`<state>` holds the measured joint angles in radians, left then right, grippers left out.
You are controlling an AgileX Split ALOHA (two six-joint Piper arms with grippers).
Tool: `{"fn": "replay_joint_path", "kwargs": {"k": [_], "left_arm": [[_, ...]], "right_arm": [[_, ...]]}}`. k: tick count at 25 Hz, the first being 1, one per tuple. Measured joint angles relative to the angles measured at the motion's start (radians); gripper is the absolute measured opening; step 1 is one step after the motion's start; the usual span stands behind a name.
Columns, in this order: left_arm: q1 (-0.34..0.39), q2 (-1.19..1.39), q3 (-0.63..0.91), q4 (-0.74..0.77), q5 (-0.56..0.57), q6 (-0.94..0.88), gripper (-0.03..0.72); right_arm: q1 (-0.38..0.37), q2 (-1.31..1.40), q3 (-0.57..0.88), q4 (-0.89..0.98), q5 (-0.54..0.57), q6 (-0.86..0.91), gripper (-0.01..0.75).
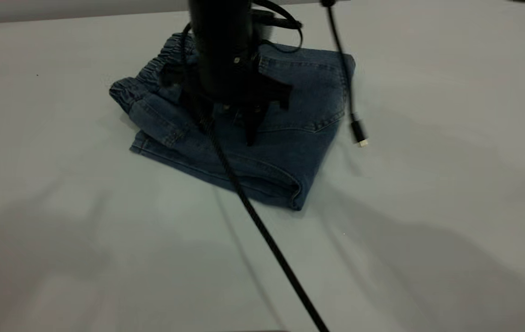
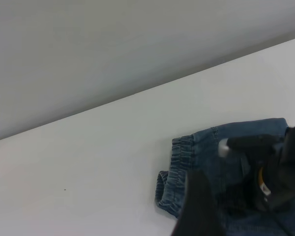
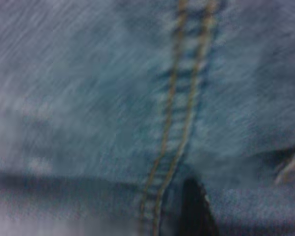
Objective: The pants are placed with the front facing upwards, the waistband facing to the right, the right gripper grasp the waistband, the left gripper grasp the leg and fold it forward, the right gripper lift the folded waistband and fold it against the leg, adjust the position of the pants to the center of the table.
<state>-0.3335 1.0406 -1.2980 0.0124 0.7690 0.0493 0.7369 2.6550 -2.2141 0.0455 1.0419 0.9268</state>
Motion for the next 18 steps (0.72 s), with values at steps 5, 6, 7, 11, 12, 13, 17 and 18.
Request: {"fn": "replay_joint_path", "kwargs": {"k": [5,6,7,11,12,13,17,18], "left_arm": [[0.0,0.0,0.0,0.0,0.0,0.014,0.477],[0.0,0.0,0.0,0.0,0.0,0.017,0.477],[0.0,0.0,0.0,0.0,0.001,0.018,0.477],[0.0,0.0,0.0,0.0,0.001,0.018,0.477],[0.0,0.0,0.0,0.0,0.001,0.018,0.477],[0.0,0.0,0.0,0.0,0.002,0.018,0.477],[0.0,0.0,0.0,0.0,0.003,0.018,0.477],[0.0,0.0,0.0,0.0,0.004,0.018,0.477]], "right_arm": [[0.042,0.006,-0.008,-0.045,0.055,-0.189,0.428],[0.047,0.006,-0.008,-0.059,0.071,-0.214,0.428],[0.05,0.006,-0.008,-0.074,0.09,-0.244,0.428],[0.055,0.006,-0.008,-0.134,0.12,-0.371,0.43],[0.056,0.006,-0.009,-0.145,0.123,-0.412,0.43],[0.057,0.006,-0.009,-0.153,0.126,-0.448,0.43],[0.057,0.006,-0.01,-0.169,0.129,-0.583,0.43],[0.057,0.006,-0.01,-0.176,0.131,-0.625,0.43]]}}
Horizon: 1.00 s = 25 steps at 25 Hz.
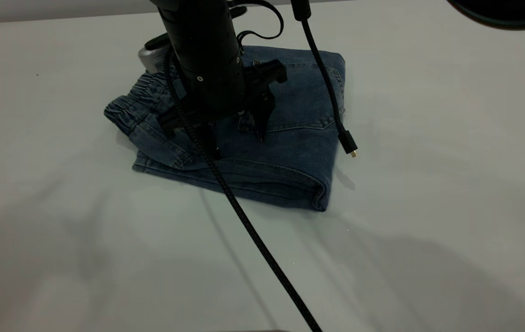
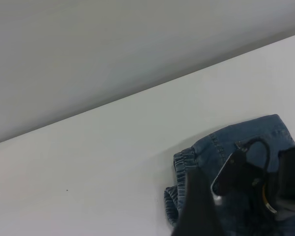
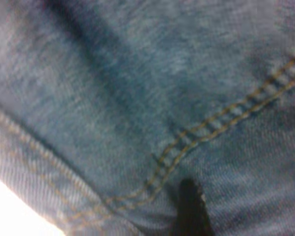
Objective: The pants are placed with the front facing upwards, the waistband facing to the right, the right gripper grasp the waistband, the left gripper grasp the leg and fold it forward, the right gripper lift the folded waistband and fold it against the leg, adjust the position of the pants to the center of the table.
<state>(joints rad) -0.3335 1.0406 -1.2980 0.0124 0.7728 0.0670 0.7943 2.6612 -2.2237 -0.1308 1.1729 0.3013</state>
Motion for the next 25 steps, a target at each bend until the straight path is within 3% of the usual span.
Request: {"fn": "replay_joint_path", "kwargs": {"k": [10,19,25], "left_arm": [[0.0,0.0,0.0,0.0,0.003,0.0,0.477],[0.0,0.0,0.0,0.0,0.004,0.001,0.477],[0.0,0.0,0.0,0.001,0.004,0.002,0.477]], "right_arm": [[0.001,0.002,0.0,-0.128,0.025,-0.184,0.43],[-0.018,-0.025,0.005,-0.171,0.035,-0.185,0.43],[-0.025,-0.18,0.008,-0.111,0.045,-0.184,0.43]]}}
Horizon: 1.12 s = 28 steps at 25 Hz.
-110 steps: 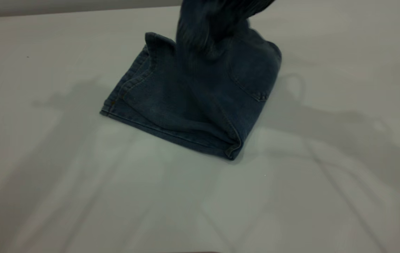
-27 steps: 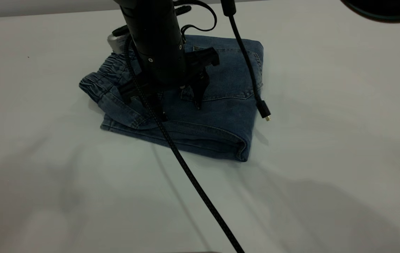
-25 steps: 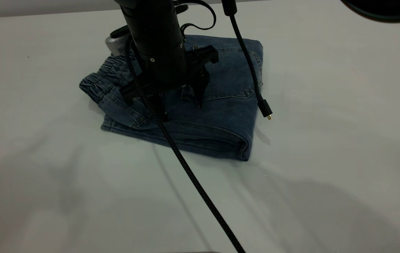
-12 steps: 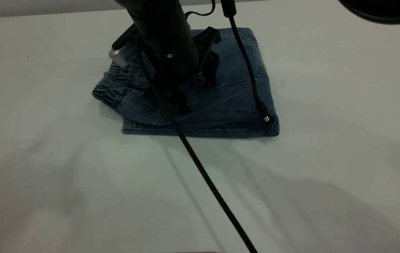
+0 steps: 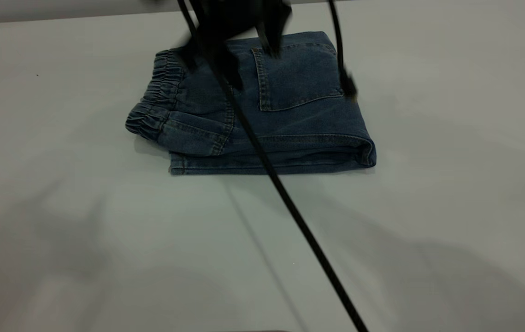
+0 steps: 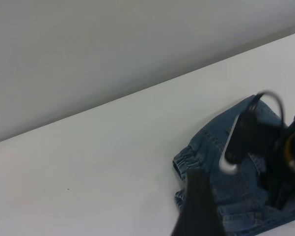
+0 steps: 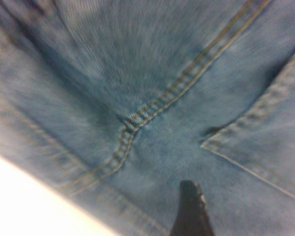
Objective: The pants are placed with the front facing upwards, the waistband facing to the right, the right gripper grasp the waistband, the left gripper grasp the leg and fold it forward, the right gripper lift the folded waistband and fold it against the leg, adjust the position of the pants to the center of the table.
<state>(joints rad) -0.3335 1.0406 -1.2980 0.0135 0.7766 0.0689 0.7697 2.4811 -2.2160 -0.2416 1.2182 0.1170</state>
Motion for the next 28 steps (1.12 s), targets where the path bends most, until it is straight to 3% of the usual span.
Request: {"fn": "replay_joint_path", "kwargs": {"k": [13,20,25,28], "left_arm": [[0.0,0.0,0.0,0.001,0.039,0.053,0.477],[0.0,-0.001,0.0,0.002,0.217,0.074,0.477],[0.0,-0.001,0.0,-0.001,0.375,0.08,0.477],[0.0,-0.001,0.0,-0.003,0.395,0.081,0.477]], "right_arm": [[0.0,-0.534,0.006,0.242,0.035,-0.026,0.43],[0.0,-0.819,0.009,0.322,0.046,-0.066,0.43],[0.0,-1.05,0.138,0.322,0.048,-0.117,0.43],[0.0,-1.175,0.295,0.321,0.053,-0.131,0.43]]}}
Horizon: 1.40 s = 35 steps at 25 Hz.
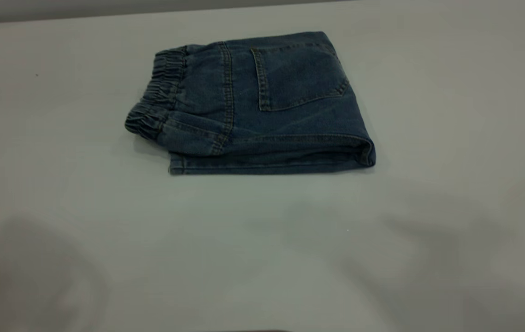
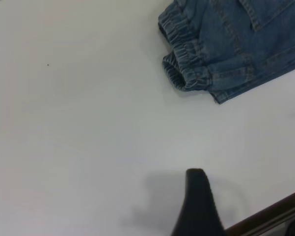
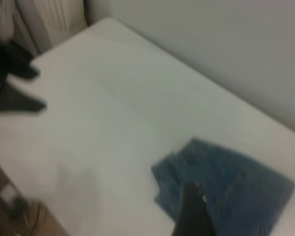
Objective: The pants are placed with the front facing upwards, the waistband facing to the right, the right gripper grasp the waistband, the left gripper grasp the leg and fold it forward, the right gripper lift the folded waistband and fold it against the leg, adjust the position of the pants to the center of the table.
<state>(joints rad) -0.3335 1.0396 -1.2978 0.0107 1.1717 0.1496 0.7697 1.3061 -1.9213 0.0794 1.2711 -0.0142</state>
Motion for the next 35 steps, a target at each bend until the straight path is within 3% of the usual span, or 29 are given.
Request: {"fn": "replay_joint_path", "kwargs": {"k": [7,20,26,35], "left_arm": [[0.0,-0.05,0.049,-0.073,0.0,-0.001,0.477],[0.0,-0.412,0.447,-0.09,0.0,-0.01,0.477],[0.0,-0.588,0.637,-0.089,0.0,-0.048,0.477],[0.0,-0.723,0.805,-0.087,-0.048,-0.059,0.477]], "right_arm": [[0.0,-0.21,0.436,-0.004,0.001,-0.002,0.43],[0.0,-0.46,1.152,-0.007,-0.026,0.014,0.428],[0.0,-0.596,1.33,-0.008,-0.037,0.045,0.428],[0.0,-0.92,1.41,-0.114,-0.077,0.065,0.428]]}}
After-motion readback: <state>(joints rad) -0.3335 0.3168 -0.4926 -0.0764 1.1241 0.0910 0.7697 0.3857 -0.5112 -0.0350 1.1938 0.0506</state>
